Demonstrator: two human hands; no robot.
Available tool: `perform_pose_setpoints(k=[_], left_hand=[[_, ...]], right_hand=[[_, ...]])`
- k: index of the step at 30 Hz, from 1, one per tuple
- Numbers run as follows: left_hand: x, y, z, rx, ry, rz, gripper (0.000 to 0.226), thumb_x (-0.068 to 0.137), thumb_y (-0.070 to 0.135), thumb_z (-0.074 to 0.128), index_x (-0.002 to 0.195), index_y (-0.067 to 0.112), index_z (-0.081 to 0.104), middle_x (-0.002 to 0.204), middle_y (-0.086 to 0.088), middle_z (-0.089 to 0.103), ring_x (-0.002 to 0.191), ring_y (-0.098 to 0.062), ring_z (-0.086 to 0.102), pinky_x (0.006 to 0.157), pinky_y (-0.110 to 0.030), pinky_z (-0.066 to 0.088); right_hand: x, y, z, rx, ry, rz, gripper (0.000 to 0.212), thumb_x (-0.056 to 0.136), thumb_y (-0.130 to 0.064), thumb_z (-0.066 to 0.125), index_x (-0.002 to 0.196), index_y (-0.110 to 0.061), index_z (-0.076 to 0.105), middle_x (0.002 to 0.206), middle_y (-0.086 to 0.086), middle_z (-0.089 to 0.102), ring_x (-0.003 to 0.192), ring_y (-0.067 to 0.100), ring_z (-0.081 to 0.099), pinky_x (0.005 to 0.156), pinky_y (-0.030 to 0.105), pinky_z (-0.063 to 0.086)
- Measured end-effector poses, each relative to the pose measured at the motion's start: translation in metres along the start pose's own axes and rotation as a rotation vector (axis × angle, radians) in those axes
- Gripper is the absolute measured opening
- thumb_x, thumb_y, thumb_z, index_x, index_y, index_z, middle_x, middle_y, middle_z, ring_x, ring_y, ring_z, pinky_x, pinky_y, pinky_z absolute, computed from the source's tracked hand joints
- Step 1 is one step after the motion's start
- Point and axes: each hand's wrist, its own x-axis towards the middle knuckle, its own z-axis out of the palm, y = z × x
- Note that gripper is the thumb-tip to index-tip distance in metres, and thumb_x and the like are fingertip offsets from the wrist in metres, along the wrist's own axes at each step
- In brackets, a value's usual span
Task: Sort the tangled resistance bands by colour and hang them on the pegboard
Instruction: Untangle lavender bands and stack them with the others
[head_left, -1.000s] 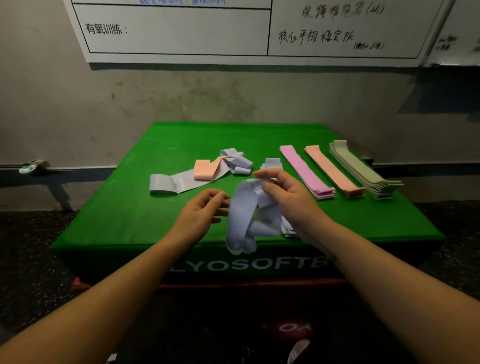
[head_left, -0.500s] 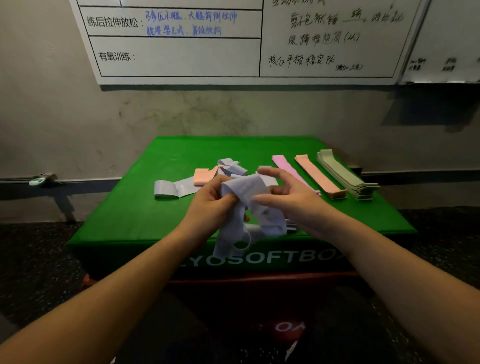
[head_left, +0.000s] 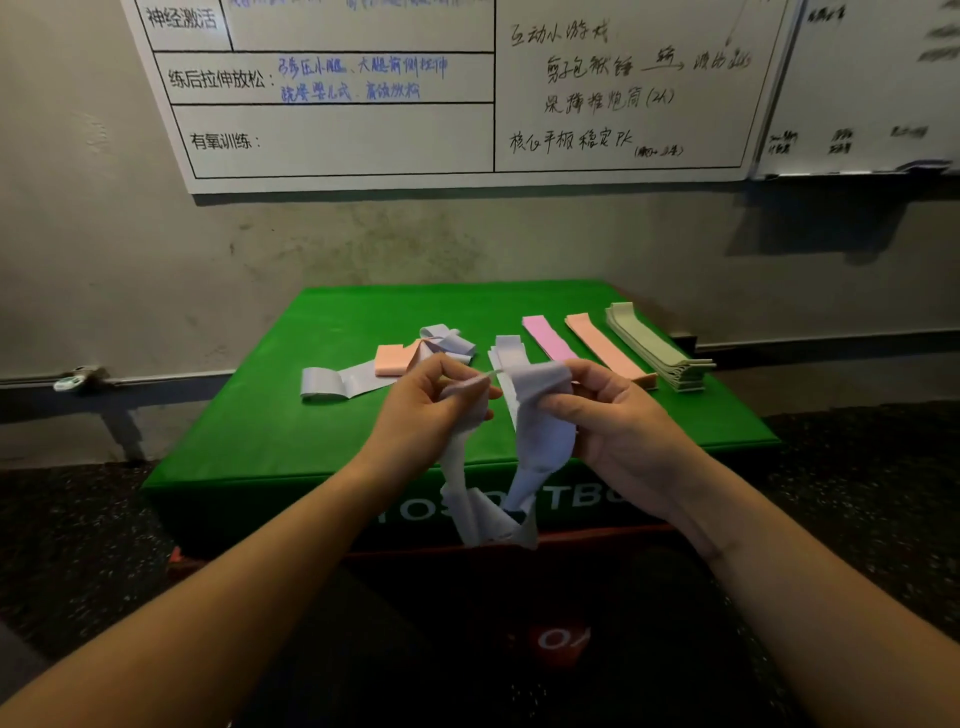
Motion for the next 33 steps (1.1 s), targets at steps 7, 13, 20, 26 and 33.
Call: perform_pose_setpoints(k=[7, 13, 20, 26, 33], left_hand=[[-0.016, -0.020, 0.025, 0.065, -0.060, -0.059, 0.008, 0.097, 0.021, 0.058, 0.104, 0.023, 0.062, 0.096, 0.007, 0.073, 0.091, -0.004, 0.070, 0.073, -0.016, 0.052], [-0.026, -0.015, 0.047, 0.074, -0.115, -0.147, 0.020, 0.104, 0.020, 0.047, 0.099, 0.019, 0.067, 0.097, -0.003, 0.072, 0.087, -0.001, 0.065, 0.079, -0.018, 0.050], [-0.033, -0.013, 0.059, 0.008, -0.157, -0.239, 0.052, 0.095, 0.056, 0.046, 0.090, 0.006, 0.061, 0.080, -0.014, 0.066, 0.069, -0.018, 0.059, 0.060, -0.027, 0.047], [-0.027, -0.012, 0.057, -0.248, 0.018, -0.422, 0.031, 0.106, 0.030, 0.041, 0.116, 0.008, 0.061, 0.101, -0.009, 0.075, 0.093, -0.019, 0.072, 0.079, -0.032, 0.059], [-0.022, -0.009, 0.051, -0.684, 0.241, -0.497, 0.029, 0.108, 0.027, 0.033, 0.109, 0.009, 0.055, 0.112, -0.019, 0.069, 0.101, -0.032, 0.067, 0.087, -0.048, 0.054]], right_hand=[[0.000, -0.012, -0.004, -0.033, 0.163, -0.026, 0.012, 0.073, -0.015, 0.070, 0.084, -0.013, 0.075, 0.086, 0.004, 0.072, 0.078, 0.015, 0.065, 0.070, 0.034, 0.050], [0.008, -0.010, -0.006, -0.019, 0.172, -0.009, 0.024, 0.088, 0.000, 0.059, 0.107, -0.011, 0.068, 0.101, 0.007, 0.073, 0.093, 0.020, 0.065, 0.079, 0.033, 0.052], [0.011, -0.009, 0.004, -0.311, 0.145, -0.055, 0.023, 0.093, -0.001, 0.061, 0.108, -0.016, 0.054, 0.083, 0.000, 0.075, 0.066, 0.008, 0.066, 0.057, 0.019, 0.049], [0.002, 0.012, 0.002, -0.427, 0.374, -0.112, 0.045, 0.084, -0.024, 0.076, 0.121, -0.022, 0.051, 0.112, 0.003, 0.061, 0.087, 0.010, 0.067, 0.065, 0.025, 0.057], [-0.027, 0.065, -0.020, -0.636, 0.292, 0.106, 0.032, 0.079, -0.022, 0.082, 0.105, -0.018, 0.064, 0.099, -0.003, 0.069, 0.090, 0.009, 0.064, 0.072, 0.012, 0.049]])
